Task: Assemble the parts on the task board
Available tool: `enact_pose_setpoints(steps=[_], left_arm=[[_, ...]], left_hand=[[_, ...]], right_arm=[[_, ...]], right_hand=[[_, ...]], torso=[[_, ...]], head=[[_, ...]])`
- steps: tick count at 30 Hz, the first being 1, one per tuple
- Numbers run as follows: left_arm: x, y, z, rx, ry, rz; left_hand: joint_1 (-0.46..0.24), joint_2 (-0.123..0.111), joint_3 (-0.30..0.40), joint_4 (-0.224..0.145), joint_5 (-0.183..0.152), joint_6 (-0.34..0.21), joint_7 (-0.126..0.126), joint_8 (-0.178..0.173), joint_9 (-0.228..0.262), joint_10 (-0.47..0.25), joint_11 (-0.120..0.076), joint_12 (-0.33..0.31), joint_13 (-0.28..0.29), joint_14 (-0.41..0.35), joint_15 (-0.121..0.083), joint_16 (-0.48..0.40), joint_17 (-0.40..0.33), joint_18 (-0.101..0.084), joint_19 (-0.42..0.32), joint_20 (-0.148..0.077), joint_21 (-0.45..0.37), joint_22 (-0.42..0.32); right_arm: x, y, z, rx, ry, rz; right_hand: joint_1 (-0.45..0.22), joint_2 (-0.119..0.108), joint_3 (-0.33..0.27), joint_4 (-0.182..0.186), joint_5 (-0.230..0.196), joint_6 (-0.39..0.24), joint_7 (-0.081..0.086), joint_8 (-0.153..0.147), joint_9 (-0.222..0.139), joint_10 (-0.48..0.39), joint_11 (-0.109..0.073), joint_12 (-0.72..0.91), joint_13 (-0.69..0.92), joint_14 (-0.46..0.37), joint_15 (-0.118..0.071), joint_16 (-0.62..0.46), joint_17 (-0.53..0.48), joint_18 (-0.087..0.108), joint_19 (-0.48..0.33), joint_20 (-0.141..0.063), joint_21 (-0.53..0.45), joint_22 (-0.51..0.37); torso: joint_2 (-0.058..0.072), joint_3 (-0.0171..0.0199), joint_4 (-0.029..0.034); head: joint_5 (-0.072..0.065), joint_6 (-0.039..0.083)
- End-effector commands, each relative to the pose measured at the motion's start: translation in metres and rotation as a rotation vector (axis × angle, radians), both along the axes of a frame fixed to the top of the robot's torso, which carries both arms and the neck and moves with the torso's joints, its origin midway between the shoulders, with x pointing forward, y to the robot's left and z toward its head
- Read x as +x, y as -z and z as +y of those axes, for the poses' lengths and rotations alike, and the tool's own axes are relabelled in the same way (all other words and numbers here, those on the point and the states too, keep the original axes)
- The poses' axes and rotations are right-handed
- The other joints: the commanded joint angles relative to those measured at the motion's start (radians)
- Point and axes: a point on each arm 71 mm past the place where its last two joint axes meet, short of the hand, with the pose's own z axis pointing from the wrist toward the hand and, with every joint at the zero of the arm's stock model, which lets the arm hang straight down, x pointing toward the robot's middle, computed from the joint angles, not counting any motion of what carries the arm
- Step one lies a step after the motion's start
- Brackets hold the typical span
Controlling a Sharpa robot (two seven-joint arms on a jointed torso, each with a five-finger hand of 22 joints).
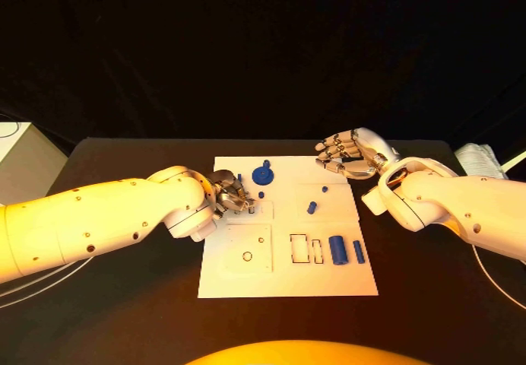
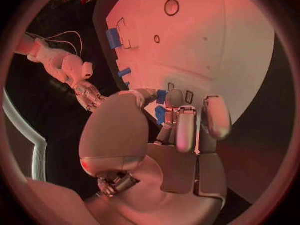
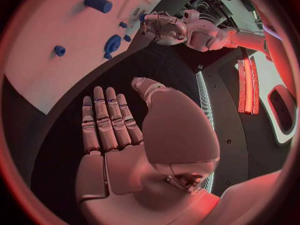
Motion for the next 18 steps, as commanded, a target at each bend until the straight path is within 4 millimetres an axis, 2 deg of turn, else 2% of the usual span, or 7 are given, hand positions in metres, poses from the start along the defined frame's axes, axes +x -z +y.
enact_pose_setpoints(steps=[1, 3, 7, 8, 10, 14, 18], left_arm=[[-0.001, -0.004, -0.003, -0.054, 0.032, 0.066], [0.000, -0.008, -0.003, -0.071, 0.039, 0.084], [0.005, -0.014, 0.001, -0.097, 0.063, 0.144], [0.007, -0.016, 0.002, -0.097, 0.074, 0.164], [0.011, -0.019, 0.004, -0.091, 0.112, 0.227], [0.020, -0.023, 0.005, -0.066, 0.177, 0.324], [0.029, -0.026, 0.006, -0.016, 0.258, 0.402]], left_hand=[[-0.018, 0.007, 0.204, -0.196, -0.042, 0.000, 0.001, 0.005, -0.007, 0.004, 0.003, 0.003, -0.002, 0.030, 0.001, -0.007, 0.066, -0.011, -0.012, 0.003, -0.010, -0.005], [-0.023, 0.012, 0.223, -0.208, -0.099, -0.004, 0.002, 0.006, -0.014, 0.000, 0.004, 0.001, -0.003, 0.027, 0.002, -0.010, 0.063, -0.010, -0.018, 0.004, -0.014, -0.009], [-0.039, 0.019, 0.245, -0.225, -0.156, -0.007, 0.006, 0.006, -0.027, -0.002, 0.007, -0.003, -0.007, 0.022, 0.006, -0.016, 0.054, -0.007, -0.030, 0.007, -0.025, -0.019], [-0.043, 0.028, 0.254, -0.236, -0.204, -0.008, 0.007, 0.004, -0.036, -0.003, 0.009, -0.007, -0.010, 0.018, 0.008, -0.020, 0.049, -0.005, -0.038, 0.009, -0.033, -0.026], [-0.047, 0.032, 0.258, -0.244, -0.232, -0.009, 0.009, 0.001, -0.043, -0.004, 0.011, -0.011, -0.012, 0.013, 0.010, -0.026, 0.041, -0.002, -0.047, 0.011, -0.043, -0.035], [-0.049, 0.041, 0.259, -0.254, -0.242, -0.010, 0.012, -0.006, -0.051, -0.009, 0.013, -0.018, -0.016, 0.005, 0.012, -0.035, 0.029, 0.002, -0.062, 0.013, -0.057, -0.049], [-0.050, 0.062, 0.259, -0.271, -0.245, -0.013, 0.017, -0.011, -0.055, -0.019, 0.018, -0.024, -0.016, -0.010, 0.016, -0.049, 0.010, 0.007, -0.081, 0.015, -0.076, -0.067]], right_arm=[[-0.001, 0.000, 0.002, -0.008, -0.021, 0.000], [0.000, 0.001, 0.002, -0.008, -0.021, 0.000], [0.000, 0.001, 0.002, -0.008, -0.021, 0.000], [0.000, 0.001, 0.002, -0.008, -0.021, 0.000], [0.000, 0.001, 0.002, -0.008, -0.021, 0.001], [0.000, 0.001, 0.003, -0.008, -0.023, 0.002], [0.000, 0.002, 0.004, -0.008, -0.025, 0.003]], right_hand=[[0.005, -0.001, 0.002, -0.006, 0.003, 0.005, 0.057, -0.004, -0.001, 0.006, 0.001, -0.005, -0.002, 0.000, 0.003, -0.005, -0.002, -0.005, -0.009, 0.000, -0.003, -0.001], [0.005, -0.001, 0.003, -0.006, 0.006, 0.005, 0.057, -0.004, -0.001, 0.006, 0.001, -0.005, -0.002, -0.001, 0.004, -0.005, -0.002, -0.005, -0.009, 0.000, -0.003, -0.002], [0.005, -0.001, 0.003, -0.006, 0.006, 0.005, 0.057, -0.004, -0.001, 0.006, 0.001, -0.005, -0.002, -0.001, 0.004, -0.005, -0.002, -0.005, -0.009, 0.000, -0.003, -0.002], [0.005, -0.001, 0.003, -0.006, 0.006, 0.005, 0.057, -0.004, -0.001, 0.006, 0.001, -0.005, -0.002, -0.001, 0.004, -0.005, -0.002, -0.005, -0.009, 0.000, -0.003, -0.002], [0.005, -0.001, 0.004, -0.007, 0.008, 0.005, 0.057, -0.005, -0.001, 0.006, 0.001, -0.005, -0.002, -0.001, 0.004, -0.005, -0.003, -0.005, -0.011, 0.000, -0.003, -0.003], [0.005, -0.001, 0.004, -0.007, 0.009, 0.005, 0.057, -0.005, -0.001, 0.006, 0.002, -0.005, -0.002, -0.001, 0.004, -0.005, -0.003, -0.005, -0.010, 0.000, -0.003, -0.003], [0.005, -0.001, 0.004, -0.007, 0.009, 0.005, 0.057, -0.005, -0.001, 0.006, 0.002, -0.005, -0.002, -0.001, 0.004, -0.005, -0.003, -0.005, -0.010, 0.000, -0.003, -0.003]], torso=[[0.000, 0.0009, -0.0001], [-0.001, 0.0012, -0.0004], [0.000, 0.0010, -0.0001], [0.000, 0.0010, -0.0001], [0.000, 0.0005, -0.0004], [-0.001, 0.0010, -0.0002], [-0.001, 0.0004, -0.0012]], head=[[0.000, 0.003], [0.001, 0.004], [0.000, 0.008], [0.000, 0.008], [-0.001, 0.009], [0.000, 0.008], [0.001, 0.008]])
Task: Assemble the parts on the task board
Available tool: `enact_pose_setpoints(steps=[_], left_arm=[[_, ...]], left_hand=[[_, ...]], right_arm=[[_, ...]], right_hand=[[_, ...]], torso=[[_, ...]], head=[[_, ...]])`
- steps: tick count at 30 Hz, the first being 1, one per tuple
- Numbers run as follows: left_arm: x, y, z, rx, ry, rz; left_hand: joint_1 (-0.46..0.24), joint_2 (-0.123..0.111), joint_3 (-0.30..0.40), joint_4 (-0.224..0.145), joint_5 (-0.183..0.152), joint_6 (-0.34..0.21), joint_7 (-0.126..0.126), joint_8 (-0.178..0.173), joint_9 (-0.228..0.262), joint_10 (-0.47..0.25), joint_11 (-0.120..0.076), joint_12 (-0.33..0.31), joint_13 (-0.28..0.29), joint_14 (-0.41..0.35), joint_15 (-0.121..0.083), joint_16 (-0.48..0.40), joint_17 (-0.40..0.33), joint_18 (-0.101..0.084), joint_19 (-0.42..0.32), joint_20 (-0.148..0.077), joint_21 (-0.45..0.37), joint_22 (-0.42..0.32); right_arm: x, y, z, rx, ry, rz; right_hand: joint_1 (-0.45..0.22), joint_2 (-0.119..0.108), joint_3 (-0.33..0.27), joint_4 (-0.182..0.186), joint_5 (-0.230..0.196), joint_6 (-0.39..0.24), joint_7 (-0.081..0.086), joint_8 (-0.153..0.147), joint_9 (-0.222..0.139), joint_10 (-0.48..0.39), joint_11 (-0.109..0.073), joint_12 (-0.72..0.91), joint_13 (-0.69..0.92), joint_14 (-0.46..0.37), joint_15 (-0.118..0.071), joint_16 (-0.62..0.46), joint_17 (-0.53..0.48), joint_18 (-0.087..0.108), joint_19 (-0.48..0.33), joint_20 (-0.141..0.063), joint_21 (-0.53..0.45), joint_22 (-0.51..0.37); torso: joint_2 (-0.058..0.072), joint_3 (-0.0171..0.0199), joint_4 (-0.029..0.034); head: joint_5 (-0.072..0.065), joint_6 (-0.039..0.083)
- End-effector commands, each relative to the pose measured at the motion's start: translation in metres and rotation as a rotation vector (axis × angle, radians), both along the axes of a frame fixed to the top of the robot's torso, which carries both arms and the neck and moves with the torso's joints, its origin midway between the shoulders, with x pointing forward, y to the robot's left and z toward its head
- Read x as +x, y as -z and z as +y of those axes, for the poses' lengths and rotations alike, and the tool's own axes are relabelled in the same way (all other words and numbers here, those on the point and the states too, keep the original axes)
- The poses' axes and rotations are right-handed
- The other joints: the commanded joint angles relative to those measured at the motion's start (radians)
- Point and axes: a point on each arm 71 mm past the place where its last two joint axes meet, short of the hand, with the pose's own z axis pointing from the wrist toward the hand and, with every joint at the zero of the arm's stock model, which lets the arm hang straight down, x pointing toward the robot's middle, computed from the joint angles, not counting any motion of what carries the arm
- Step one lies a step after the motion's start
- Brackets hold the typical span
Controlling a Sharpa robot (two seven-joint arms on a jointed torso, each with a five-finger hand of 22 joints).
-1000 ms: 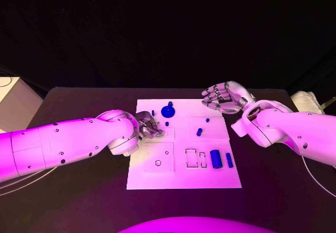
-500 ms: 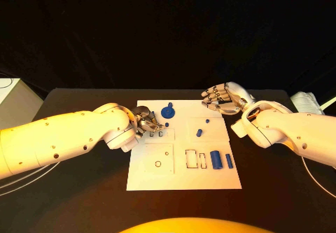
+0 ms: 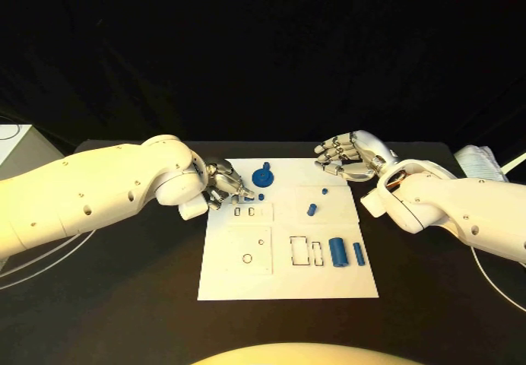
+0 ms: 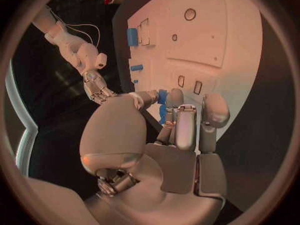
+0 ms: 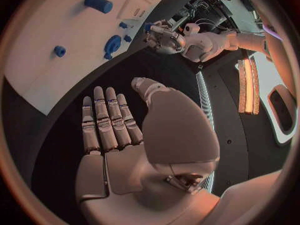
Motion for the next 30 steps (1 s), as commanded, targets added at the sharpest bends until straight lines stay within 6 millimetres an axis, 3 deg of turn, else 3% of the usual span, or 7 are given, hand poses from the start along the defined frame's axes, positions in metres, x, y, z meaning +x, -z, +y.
enact_pose_setpoints(steps=[1, 5, 12, 22, 26, 27, 30], left_arm=[[-0.004, 0.003, -0.006, 0.032, 0.193, 0.192], [0.006, 0.000, -0.009, 0.064, 0.216, 0.208], [0.020, -0.006, -0.022, 0.121, 0.192, 0.136], [0.026, -0.012, -0.040, 0.229, 0.193, 0.010], [0.024, -0.008, -0.046, 0.264, 0.203, -0.014], [0.023, -0.006, -0.047, 0.269, 0.205, -0.016], [0.020, -0.001, -0.050, 0.270, 0.200, -0.015]], left_hand=[[0.013, 0.028, 0.153, -0.166, -0.004, 0.002, 0.009, -0.005, -0.002, -0.009, 0.004, -0.008, -0.001, -0.007, 0.005, -0.008, 0.008, 0.007, -0.012, 0.002, -0.010, -0.008], [0.011, 0.034, 0.152, -0.175, -0.004, 0.001, 0.011, -0.007, -0.003, -0.013, 0.006, -0.008, 0.000, -0.009, 0.007, -0.008, 0.009, 0.007, -0.014, 0.003, -0.011, -0.008], [-0.020, 0.053, 0.158, -0.207, -0.004, 0.004, 0.013, -0.007, -0.001, -0.013, 0.008, 0.003, 0.009, 0.000, 0.009, 0.010, 0.028, 0.002, 0.003, 0.006, 0.009, 0.013], [-0.133, 0.053, 0.266, -0.328, 0.000, 0.020, 0.013, 0.012, 0.012, -0.007, 0.006, 0.031, 0.031, 0.021, 0.006, 0.043, 0.062, -0.007, 0.038, 0.003, 0.056, 0.059], [-0.178, 0.051, 0.299, -0.355, 0.037, 0.032, 0.008, 0.022, 0.015, 0.025, 0.001, 0.047, 0.060, 0.037, 0.001, 0.063, 0.087, -0.013, 0.058, -0.001, 0.082, 0.083], [-0.196, 0.049, 0.306, -0.362, 0.069, 0.038, 0.005, 0.027, 0.016, 0.040, -0.002, 0.054, 0.073, 0.044, -0.002, 0.071, 0.098, -0.016, 0.069, -0.004, 0.093, 0.095], [-0.223, 0.050, 0.314, -0.374, 0.108, 0.044, -0.001, 0.035, 0.019, 0.061, -0.008, 0.062, 0.090, 0.050, -0.007, 0.079, 0.108, -0.019, 0.079, -0.008, 0.106, 0.106]], right_arm=[[0.000, 0.001, 0.002, -0.006, -0.022, 0.000], [0.000, 0.001, 0.003, -0.006, -0.023, 0.001], [0.000, 0.002, 0.005, -0.006, -0.025, 0.003], [0.000, 0.003, 0.006, -0.006, -0.029, 0.003], [0.000, 0.003, 0.007, -0.007, -0.030, 0.002], [0.000, 0.003, 0.007, -0.007, -0.030, 0.002], [0.000, 0.003, 0.007, -0.007, -0.030, 0.002]], right_hand=[[0.005, -0.001, 0.001, -0.004, 0.003, 0.005, 0.057, -0.005, -0.001, 0.006, 0.001, -0.005, -0.002, -0.001, 0.004, -0.005, -0.001, -0.005, -0.007, 0.003, -0.003, -0.002], [0.006, -0.001, 0.003, -0.006, 0.006, 0.005, 0.057, -0.005, -0.002, 0.007, 0.001, -0.006, -0.002, -0.001, 0.004, -0.005, -0.002, -0.005, -0.007, 0.003, -0.003, -0.003], [0.015, -0.001, 0.018, -0.019, 0.025, 0.006, 0.057, -0.007, -0.004, 0.007, 0.001, -0.008, -0.002, -0.001, 0.004, -0.004, -0.008, -0.005, -0.008, 0.003, -0.002, -0.007], [0.022, -0.002, 0.031, -0.029, 0.034, 0.007, 0.057, -0.008, -0.005, 0.008, 0.000, -0.010, -0.002, 0.000, 0.003, -0.003, -0.012, -0.005, -0.008, 0.003, -0.002, -0.011], [0.025, -0.003, 0.047, -0.039, 0.016, 0.007, 0.056, -0.009, -0.007, 0.009, 0.001, -0.012, -0.002, 0.000, 0.003, -0.003, -0.016, -0.004, -0.009, 0.004, -0.001, -0.014], [0.025, -0.003, 0.055, -0.042, 0.006, 0.008, 0.057, -0.010, -0.008, 0.010, 0.001, -0.013, -0.002, 0.000, 0.003, -0.002, -0.018, -0.004, -0.008, 0.004, -0.001, -0.015], [0.025, -0.004, 0.058, -0.043, 0.004, 0.008, 0.057, -0.010, -0.008, 0.010, 0.001, -0.014, -0.002, 0.001, 0.003, -0.002, -0.019, -0.004, -0.009, 0.004, -0.001, -0.015]], torso=[[0.000, -0.0009, -0.0008], [-0.001, 0.0006, -0.0002], [0.001, -0.0013, 0.0024], [0.001, -0.0007, 0.0016], [0.000, -0.0010, 0.0024], [0.001, -0.0010, 0.0022], [0.001, -0.0005, 0.0017]], head=[[0.001, -0.001], [-0.001, -0.004], [0.004, -0.004], [0.010, -0.005], [0.010, -0.006], [0.011, -0.006], [0.011, -0.010]])
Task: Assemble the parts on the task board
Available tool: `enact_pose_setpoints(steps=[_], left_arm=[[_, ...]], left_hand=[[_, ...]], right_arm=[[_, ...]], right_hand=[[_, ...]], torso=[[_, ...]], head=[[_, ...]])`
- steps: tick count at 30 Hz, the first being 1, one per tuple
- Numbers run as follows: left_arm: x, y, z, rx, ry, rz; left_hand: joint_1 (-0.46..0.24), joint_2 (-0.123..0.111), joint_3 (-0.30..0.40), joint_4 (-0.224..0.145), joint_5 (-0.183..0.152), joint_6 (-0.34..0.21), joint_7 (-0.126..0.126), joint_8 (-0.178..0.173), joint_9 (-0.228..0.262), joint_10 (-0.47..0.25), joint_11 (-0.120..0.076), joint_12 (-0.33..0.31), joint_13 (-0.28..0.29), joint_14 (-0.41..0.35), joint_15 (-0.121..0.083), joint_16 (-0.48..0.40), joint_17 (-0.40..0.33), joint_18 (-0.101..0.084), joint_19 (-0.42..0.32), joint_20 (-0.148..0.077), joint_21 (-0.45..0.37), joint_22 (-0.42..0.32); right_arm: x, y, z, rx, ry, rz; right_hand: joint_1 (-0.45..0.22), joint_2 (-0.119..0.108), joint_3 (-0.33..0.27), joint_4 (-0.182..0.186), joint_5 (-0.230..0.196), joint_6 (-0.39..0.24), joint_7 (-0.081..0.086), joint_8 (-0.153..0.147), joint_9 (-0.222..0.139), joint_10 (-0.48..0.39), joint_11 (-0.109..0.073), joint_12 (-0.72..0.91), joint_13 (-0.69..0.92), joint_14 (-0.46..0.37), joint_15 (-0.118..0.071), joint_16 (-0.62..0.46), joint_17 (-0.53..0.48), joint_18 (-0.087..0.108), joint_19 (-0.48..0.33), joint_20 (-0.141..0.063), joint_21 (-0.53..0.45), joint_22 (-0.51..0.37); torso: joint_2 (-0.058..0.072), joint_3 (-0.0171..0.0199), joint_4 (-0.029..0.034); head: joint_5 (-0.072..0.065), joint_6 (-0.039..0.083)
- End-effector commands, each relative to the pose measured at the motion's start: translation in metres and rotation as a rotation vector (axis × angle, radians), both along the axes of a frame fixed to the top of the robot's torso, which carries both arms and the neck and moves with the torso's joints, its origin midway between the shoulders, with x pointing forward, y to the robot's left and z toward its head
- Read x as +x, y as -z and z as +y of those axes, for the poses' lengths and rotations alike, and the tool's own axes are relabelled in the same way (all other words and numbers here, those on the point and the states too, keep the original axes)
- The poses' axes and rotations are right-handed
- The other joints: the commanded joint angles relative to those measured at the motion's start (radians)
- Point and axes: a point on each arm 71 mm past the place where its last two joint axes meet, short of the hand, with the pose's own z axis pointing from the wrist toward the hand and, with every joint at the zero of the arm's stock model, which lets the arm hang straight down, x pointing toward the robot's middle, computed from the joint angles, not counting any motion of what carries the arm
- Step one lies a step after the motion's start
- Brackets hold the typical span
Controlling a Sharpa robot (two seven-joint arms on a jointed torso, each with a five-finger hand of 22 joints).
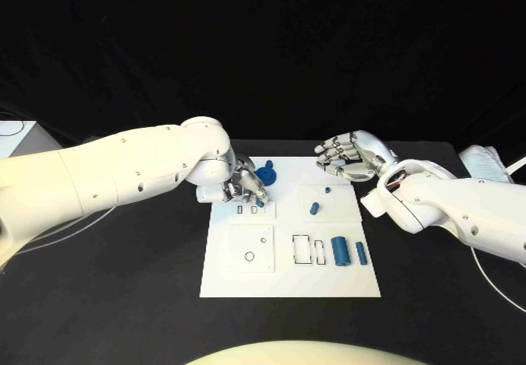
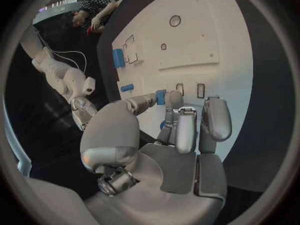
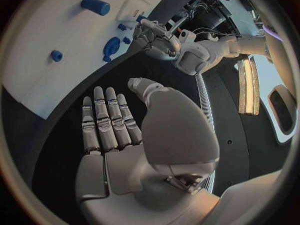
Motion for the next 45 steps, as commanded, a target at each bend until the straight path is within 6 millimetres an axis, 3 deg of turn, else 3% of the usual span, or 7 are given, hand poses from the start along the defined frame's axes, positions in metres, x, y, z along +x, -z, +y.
enact_pose_setpoints(steps=[1, 3, 8, 12, 34, 45], left_arm=[[0.001, 0.000, -0.003, 0.012, -0.019, -0.054], [0.000, 0.001, -0.003, 0.009, -0.026, -0.059], [-0.002, 0.003, -0.004, -0.006, -0.051, -0.085], [-0.004, 0.002, -0.005, -0.012, -0.059, -0.107], [-0.010, 0.004, 0.003, 0.028, -0.029, -0.132], [-0.013, 0.009, 0.002, 0.037, -0.020, -0.112]], left_hand=[[-0.021, 0.003, 0.221, -0.223, 0.049, 0.010, -0.009, 0.013, 0.003, 0.023, -0.004, 0.012, 0.023, 0.048, -0.013, 0.007, 0.112, -0.021, 0.012, -0.001, 0.011, 0.022], [-0.032, 0.002, 0.223, -0.228, 0.072, 0.012, -0.011, 0.017, 0.004, 0.031, -0.007, 0.017, 0.032, 0.050, -0.015, 0.010, 0.115, -0.022, 0.016, -0.003, 0.015, 0.026], [-0.073, -0.006, 0.226, -0.245, 0.175, 0.028, -0.023, 0.035, 0.007, 0.076, -0.018, 0.040, 0.081, 0.059, -0.026, 0.021, 0.131, -0.028, 0.033, -0.014, 0.036, 0.047], [-0.080, -0.007, 0.226, -0.249, 0.193, 0.032, -0.026, 0.039, 0.007, 0.090, -0.021, 0.046, 0.096, 0.062, -0.029, 0.025, 0.138, -0.030, 0.041, -0.016, 0.044, 0.056], [-0.082, -0.007, 0.228, -0.253, 0.209, 0.037, -0.029, 0.043, 0.006, 0.097, -0.024, 0.049, 0.100, 0.064, -0.032, 0.026, 0.140, -0.031, 0.045, -0.019, 0.049, 0.060], [-0.082, -0.007, 0.229, -0.253, 0.211, 0.037, -0.030, 0.043, 0.006, 0.098, -0.024, 0.049, 0.102, 0.064, -0.032, 0.028, 0.142, -0.032, 0.047, -0.020, 0.051, 0.062]], right_arm=[[-0.001, 0.000, 0.002, -0.007, -0.020, -0.004], [-0.001, 0.000, 0.002, -0.007, -0.020, -0.004], [-0.001, 0.000, 0.001, -0.008, -0.019, -0.005], [-0.001, 0.000, 0.002, -0.008, -0.020, -0.005], [-0.001, 0.001, 0.000, -0.009, -0.018, -0.003], [-0.001, 0.002, 0.001, -0.009, -0.019, -0.003]], right_hand=[[0.009, -0.004, 0.006, -0.002, -0.003, 0.008, 0.057, -0.007, -0.001, 0.007, -0.003, -0.004, -0.001, 0.001, 0.003, -0.002, -0.001, -0.004, -0.006, 0.000, -0.001, -0.001], [0.009, -0.004, 0.009, -0.003, -0.004, 0.008, 0.057, -0.007, -0.001, 0.007, -0.003, -0.004, -0.001, 0.000, 0.003, -0.002, -0.002, -0.004, -0.006, 0.000, -0.001, -0.002], [0.009, -0.004, 0.012, -0.005, -0.004, 0.008, 0.057, -0.007, -0.002, 0.007, -0.003, -0.005, -0.001, 0.000, 0.003, -0.002, -0.003, -0.004, -0.006, 0.000, -0.001, -0.002], [0.009, -0.004, 0.012, -0.005, -0.004, 0.008, 0.057, -0.007, -0.002, 0.007, -0.003, -0.005, -0.001, 0.000, 0.003, -0.002, -0.003, -0.004, -0.006, 0.000, -0.001, -0.002], [0.009, -0.005, 0.015, -0.006, -0.003, 0.008, 0.057, -0.007, -0.002, 0.007, -0.003, -0.005, -0.001, 0.000, 0.003, -0.002, -0.004, -0.004, -0.005, 0.000, -0.001, -0.002], [0.008, -0.006, 0.016, -0.006, -0.003, 0.008, 0.057, -0.007, -0.002, 0.007, -0.003, -0.005, -0.001, 0.000, 0.004, -0.002, -0.004, -0.004, -0.005, 0.000, -0.001, -0.003]], torso=[[0.000, 0.0005, -0.0003], [0.001, -0.0001, -0.0011], [0.001, -0.0017, 0.0007], [0.002, -0.0018, 0.0001], [0.000, -0.0007, 0.0010], [0.002, -0.0016, -0.0022]], head=[[0.000, -0.005], [0.000, -0.007], [0.001, -0.008], [0.002, -0.010], [0.005, -0.020], [0.009, -0.022]])
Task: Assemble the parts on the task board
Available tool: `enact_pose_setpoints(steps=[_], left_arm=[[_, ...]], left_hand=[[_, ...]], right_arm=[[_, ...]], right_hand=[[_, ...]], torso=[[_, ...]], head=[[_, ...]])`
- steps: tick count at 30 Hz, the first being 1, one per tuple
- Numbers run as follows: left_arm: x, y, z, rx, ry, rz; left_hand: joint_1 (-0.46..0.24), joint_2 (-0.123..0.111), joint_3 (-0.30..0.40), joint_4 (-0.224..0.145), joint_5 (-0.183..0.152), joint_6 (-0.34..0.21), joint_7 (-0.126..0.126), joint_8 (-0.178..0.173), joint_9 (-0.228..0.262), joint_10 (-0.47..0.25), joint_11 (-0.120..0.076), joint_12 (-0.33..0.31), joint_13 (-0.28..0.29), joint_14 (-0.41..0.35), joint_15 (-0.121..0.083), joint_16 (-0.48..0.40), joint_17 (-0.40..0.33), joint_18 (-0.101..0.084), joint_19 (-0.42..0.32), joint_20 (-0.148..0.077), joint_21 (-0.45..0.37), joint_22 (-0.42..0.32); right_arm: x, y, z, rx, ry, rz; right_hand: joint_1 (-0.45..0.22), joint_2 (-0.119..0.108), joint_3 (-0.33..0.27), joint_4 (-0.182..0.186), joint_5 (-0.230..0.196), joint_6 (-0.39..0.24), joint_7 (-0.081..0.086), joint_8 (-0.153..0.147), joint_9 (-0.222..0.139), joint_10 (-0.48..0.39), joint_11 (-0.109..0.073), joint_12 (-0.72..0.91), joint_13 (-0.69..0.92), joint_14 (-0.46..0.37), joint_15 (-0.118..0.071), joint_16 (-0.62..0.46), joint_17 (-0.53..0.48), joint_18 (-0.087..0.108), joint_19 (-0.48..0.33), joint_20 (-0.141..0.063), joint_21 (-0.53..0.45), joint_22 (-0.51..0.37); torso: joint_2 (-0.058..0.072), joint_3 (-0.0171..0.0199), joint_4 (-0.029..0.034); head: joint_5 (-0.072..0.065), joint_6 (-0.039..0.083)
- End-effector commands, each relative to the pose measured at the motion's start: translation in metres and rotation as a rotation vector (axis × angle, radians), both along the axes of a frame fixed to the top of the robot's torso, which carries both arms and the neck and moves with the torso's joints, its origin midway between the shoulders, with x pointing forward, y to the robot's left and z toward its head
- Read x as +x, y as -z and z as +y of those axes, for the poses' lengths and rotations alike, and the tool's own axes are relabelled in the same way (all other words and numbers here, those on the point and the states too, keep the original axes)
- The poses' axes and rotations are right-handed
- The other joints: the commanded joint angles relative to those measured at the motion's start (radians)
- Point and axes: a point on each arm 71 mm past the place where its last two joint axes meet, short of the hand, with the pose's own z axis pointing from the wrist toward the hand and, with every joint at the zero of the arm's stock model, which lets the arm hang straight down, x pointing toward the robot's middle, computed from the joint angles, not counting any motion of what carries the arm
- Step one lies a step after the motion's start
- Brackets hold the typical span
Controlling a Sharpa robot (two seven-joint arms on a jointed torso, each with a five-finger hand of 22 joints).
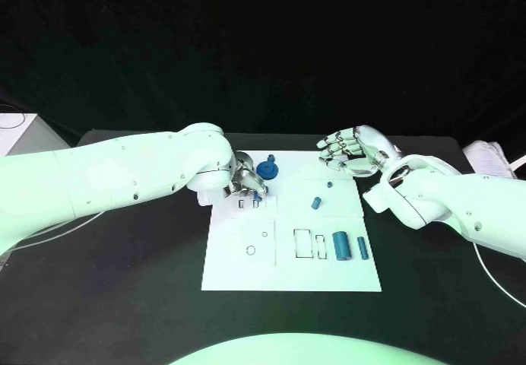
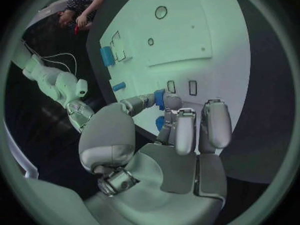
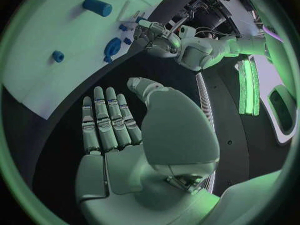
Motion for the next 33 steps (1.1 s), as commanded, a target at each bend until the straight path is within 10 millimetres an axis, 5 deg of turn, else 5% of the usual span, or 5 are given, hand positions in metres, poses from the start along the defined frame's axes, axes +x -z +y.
enact_pose_setpoints(steps=[1, 33], left_arm=[[-0.0018, 0.0014, -0.0023, 0.010, 0.018, 0.011], [-0.0013, 0.0068, -0.0007, 0.061, 0.055, 0.037]], left_hand=[[0.004, 0.011, 0.237, -0.240, 0.004, 0.010, -0.013, 0.004, 0.000, 0.011, -0.005, 0.006, 0.000, 0.064, -0.009, 0.006, 0.142, -0.016, 0.006, 0.000, 0.006, 0.062], [0.005, 0.012, 0.235, -0.240, 0.007, 0.011, -0.014, 0.004, -0.001, 0.010, -0.006, 0.004, -0.004, 0.064, -0.009, 0.006, 0.143, -0.016, 0.007, -0.001, 0.007, 0.063]], right_arm=[[-0.0008, 0.0003, 0.0015, -0.006, -0.019, -0.004], [-0.0014, 0.0004, 0.0017, -0.005, -0.021, -0.004]], right_hand=[[0.004, -0.002, 0.005, -0.001, -0.003, 0.008, 0.057, -0.004, -0.002, 0.007, -0.003, -0.005, -0.002, 0.000, 0.004, -0.002, -0.001, -0.004, -0.006, 0.000, -0.001, -0.002], [0.002, -0.003, 0.006, -0.001, -0.003, 0.008, 0.057, -0.004, -0.002, 0.007, -0.003, -0.006, -0.002, 0.000, 0.004, -0.002, -0.002, -0.005, -0.005, 0.000, -0.001, -0.002]], torso=[[0.002, -0.0011, -0.0020], [0.002, 0.0004, -0.0011]], head=[[0.001, -0.001], [0.003, -0.009]])
